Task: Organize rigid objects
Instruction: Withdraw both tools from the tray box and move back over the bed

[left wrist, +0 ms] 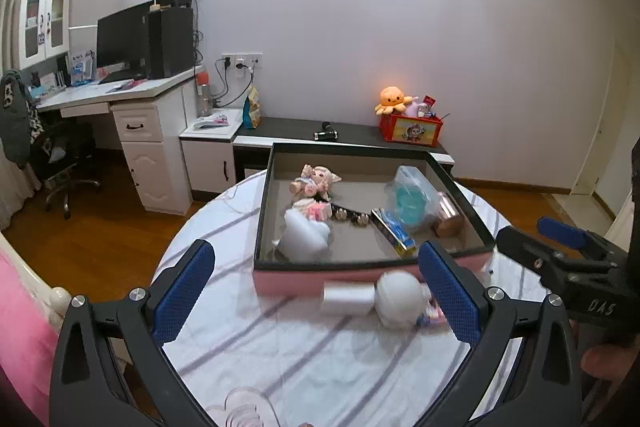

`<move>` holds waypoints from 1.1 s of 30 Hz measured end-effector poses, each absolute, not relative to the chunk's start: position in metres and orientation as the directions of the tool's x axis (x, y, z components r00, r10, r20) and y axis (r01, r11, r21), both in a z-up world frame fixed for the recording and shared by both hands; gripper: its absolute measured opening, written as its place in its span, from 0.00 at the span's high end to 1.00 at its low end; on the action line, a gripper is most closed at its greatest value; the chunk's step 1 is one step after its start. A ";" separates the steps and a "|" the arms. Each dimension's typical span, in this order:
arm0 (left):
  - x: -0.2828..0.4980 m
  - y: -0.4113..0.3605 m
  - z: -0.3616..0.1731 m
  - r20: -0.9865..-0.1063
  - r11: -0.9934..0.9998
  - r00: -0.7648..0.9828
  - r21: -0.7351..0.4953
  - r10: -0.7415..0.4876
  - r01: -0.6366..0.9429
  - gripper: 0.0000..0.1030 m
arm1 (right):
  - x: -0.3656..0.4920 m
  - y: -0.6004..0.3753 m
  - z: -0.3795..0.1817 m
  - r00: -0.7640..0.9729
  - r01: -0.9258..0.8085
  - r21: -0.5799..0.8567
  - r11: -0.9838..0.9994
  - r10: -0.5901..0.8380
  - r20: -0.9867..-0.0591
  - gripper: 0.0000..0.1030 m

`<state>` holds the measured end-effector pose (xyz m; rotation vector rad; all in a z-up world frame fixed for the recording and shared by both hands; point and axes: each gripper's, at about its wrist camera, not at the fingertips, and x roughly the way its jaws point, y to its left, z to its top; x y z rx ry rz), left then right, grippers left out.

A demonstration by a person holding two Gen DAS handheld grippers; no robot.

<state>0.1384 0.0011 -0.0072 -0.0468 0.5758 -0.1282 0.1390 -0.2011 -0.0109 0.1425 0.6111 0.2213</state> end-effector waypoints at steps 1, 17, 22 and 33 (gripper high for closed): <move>0.132 0.001 -0.007 -0.540 0.991 0.831 -0.079 -0.132 0.107 0.00 | 0.133 -0.202 -0.011 0.798 -0.163 0.203 0.965 0.250 -0.548 0.00; 0.060 -0.004 -0.020 -0.502 0.988 0.854 -0.129 -0.136 0.082 0.00 | 0.047 -0.209 -0.018 0.835 -0.108 0.229 0.968 0.213 -0.507 0.00; 0.056 -0.006 -0.025 -0.501 0.988 0.855 -0.136 -0.136 0.077 0.00 | 0.040 -0.212 -0.029 0.827 -0.089 0.227 0.970 0.199 -0.526 0.00; 0.054 -0.010 -0.027 -0.499 0.990 0.858 -0.123 -0.125 0.073 0.00 | 0.039 -0.210 -0.035 0.818 -0.093 0.219 0.971 0.200 -0.539 0.00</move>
